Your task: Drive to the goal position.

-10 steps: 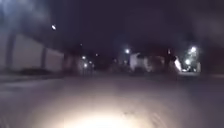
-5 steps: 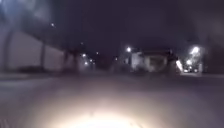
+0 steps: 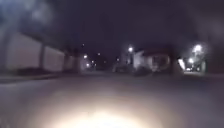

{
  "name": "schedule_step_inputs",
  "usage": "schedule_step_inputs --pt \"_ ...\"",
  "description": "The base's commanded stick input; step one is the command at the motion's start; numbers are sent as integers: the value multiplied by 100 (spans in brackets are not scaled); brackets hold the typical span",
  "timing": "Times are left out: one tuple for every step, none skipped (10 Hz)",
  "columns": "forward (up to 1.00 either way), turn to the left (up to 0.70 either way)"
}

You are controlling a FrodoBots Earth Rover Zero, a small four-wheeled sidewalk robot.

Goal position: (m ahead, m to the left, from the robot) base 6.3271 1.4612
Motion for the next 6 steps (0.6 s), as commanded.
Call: schedule_step_inputs --pt "70 0" --pt "70 0" --pt "70 0" --pt "70 0" --pt "70 0" --pt "70 0"
